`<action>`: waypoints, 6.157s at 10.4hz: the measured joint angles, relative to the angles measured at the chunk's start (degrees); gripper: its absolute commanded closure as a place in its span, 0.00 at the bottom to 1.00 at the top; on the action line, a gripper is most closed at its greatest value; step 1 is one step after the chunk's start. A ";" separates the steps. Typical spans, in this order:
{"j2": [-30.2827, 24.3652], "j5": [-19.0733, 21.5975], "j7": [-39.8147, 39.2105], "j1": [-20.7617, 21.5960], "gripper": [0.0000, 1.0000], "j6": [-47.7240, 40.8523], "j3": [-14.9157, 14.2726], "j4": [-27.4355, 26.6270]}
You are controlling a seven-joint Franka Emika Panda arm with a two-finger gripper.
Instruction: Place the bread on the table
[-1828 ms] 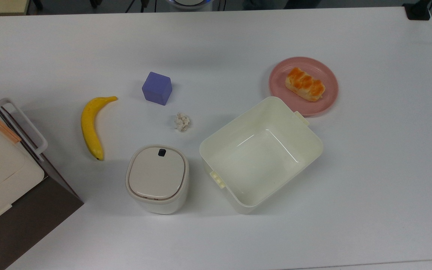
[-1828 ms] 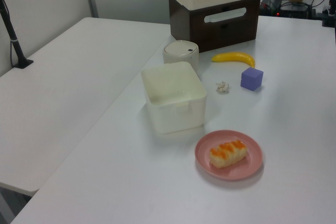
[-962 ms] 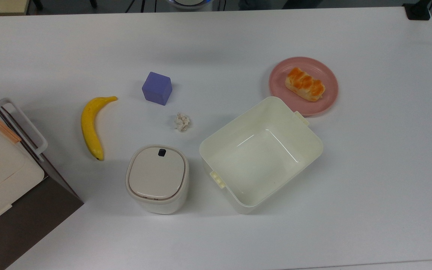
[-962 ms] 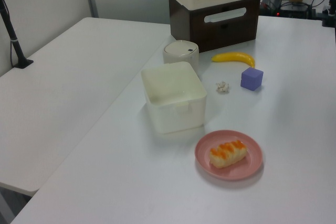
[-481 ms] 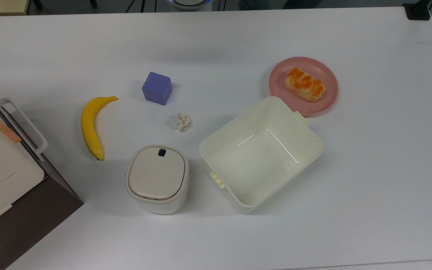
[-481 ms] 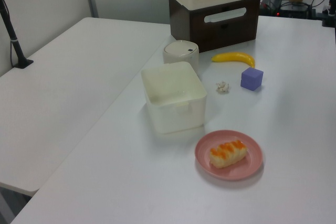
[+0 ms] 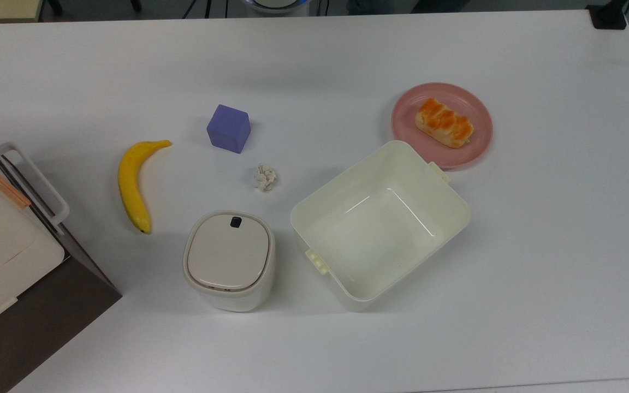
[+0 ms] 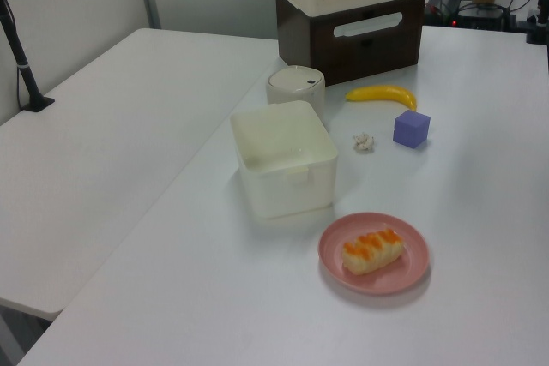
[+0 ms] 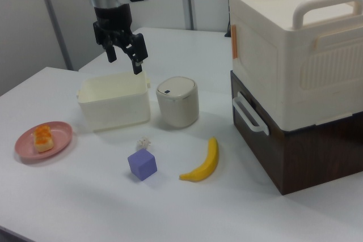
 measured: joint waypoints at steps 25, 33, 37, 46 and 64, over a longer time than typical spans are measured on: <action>3.60 -7.74 -11.96 21.73 0.00 -4.11 0.40 -0.75; 22.10 -18.24 -12.30 37.22 0.00 3.58 8.43 0.69; 24.48 -18.28 -11.16 37.54 0.00 3.60 12.29 0.87; 31.62 -22.72 -7.00 37.36 0.43 7.66 12.87 -0.64; 25.60 -25.30 -10.39 34.78 1.00 7.40 14.08 -2.70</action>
